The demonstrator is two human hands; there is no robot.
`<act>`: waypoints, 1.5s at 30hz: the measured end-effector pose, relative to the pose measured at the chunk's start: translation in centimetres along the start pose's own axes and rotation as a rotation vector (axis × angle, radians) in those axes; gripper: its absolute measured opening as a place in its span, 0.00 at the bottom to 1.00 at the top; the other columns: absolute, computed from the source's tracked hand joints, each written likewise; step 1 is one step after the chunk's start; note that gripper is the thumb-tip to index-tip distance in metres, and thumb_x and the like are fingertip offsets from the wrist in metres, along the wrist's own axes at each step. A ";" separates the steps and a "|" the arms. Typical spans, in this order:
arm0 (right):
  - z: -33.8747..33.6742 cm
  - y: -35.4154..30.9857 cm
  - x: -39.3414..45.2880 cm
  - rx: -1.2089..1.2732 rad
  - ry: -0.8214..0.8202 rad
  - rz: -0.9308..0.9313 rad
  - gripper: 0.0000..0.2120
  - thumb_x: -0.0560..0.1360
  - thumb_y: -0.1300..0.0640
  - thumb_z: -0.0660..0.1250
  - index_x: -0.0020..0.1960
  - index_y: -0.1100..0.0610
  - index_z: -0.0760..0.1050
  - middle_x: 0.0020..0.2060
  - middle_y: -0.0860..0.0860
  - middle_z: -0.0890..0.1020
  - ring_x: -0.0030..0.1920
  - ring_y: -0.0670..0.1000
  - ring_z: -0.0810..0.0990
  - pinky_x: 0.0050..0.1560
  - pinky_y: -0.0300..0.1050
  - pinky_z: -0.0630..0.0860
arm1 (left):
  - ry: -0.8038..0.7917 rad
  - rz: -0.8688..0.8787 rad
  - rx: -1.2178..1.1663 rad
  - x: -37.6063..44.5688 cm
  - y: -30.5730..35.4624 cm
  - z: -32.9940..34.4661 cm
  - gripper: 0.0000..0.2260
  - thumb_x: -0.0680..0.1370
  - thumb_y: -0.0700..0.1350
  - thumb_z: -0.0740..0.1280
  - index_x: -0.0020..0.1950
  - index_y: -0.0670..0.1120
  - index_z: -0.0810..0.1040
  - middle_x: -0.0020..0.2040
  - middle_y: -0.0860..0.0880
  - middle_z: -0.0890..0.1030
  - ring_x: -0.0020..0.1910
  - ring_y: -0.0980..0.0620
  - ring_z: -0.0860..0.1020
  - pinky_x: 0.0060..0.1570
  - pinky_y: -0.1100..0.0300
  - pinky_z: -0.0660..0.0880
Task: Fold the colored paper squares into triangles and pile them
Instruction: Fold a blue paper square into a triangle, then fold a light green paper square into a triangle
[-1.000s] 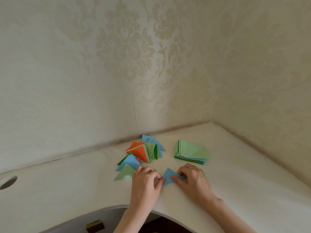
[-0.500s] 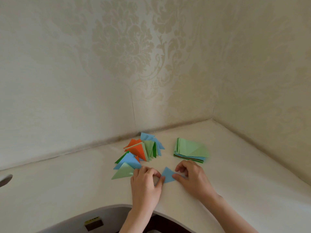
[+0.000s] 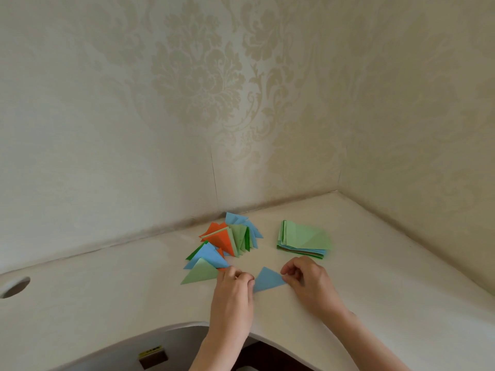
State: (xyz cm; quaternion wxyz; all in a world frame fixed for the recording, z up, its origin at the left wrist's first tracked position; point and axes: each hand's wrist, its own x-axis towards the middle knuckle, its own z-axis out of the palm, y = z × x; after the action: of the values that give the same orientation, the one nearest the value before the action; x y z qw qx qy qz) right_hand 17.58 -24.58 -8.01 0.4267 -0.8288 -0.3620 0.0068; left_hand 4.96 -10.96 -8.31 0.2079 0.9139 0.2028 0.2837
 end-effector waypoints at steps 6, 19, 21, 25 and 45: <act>0.6 0.1 -0.4 -0.104 0.033 -0.030 0.06 0.73 0.64 0.69 0.46 0.54 0.79 0.38 0.40 0.71 0.37 0.40 0.73 0.45 0.40 0.72 | -0.121 -0.136 0.188 1.0 3.2 -0.5 0.17 0.79 0.58 0.61 0.61 0.48 0.72 0.56 0.48 0.73 0.57 0.49 0.71 0.52 0.60 0.71; -0.9 0.1 1.3 -0.251 0.246 -0.103 0.09 0.67 0.62 0.74 0.46 0.55 0.80 0.43 0.48 0.79 0.44 0.52 0.78 0.44 0.43 0.74 | -0.033 -0.182 -0.101 1.0 0.6 -0.6 0.07 0.79 0.46 0.65 0.55 0.51 0.78 0.46 0.55 0.80 0.45 0.56 0.75 0.37 0.67 0.65; -1.4 0.4 2.4 -0.364 0.284 -0.067 0.13 0.68 0.58 0.75 0.52 0.56 0.81 0.49 0.51 0.81 0.51 0.56 0.79 0.50 0.49 0.74 | 0.025 -0.209 -0.080 1.0 -1.0 -1.6 0.08 0.79 0.47 0.65 0.57 0.52 0.79 0.46 0.54 0.82 0.46 0.54 0.77 0.39 0.64 0.66; -1.4 0.8 3.8 -0.492 0.161 0.042 0.22 0.76 0.48 0.67 0.68 0.54 0.73 0.68 0.51 0.73 0.69 0.52 0.69 0.67 0.47 0.61 | 0.078 -0.253 -0.061 1.2 -4.4 -3.5 0.08 0.79 0.47 0.64 0.56 0.51 0.81 0.42 0.53 0.83 0.43 0.52 0.78 0.38 0.60 0.69; -1.2 1.5 3.7 -0.452 0.198 0.007 0.08 0.76 0.55 0.68 0.53 0.50 0.84 0.58 0.48 0.81 0.62 0.53 0.75 0.60 0.47 0.63 | 0.233 -0.176 0.119 4.1 -8.0 -2.9 0.09 0.68 0.37 0.76 0.44 0.46 0.79 0.41 0.49 0.77 0.40 0.45 0.73 0.37 0.52 0.73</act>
State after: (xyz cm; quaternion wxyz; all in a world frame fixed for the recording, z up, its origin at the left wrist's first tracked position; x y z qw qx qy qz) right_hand 21.63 -23.73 -7.20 0.2639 -0.9010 -0.3080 -0.1540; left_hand 4.26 -1.53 -8.35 0.1526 0.8641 0.3213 0.3562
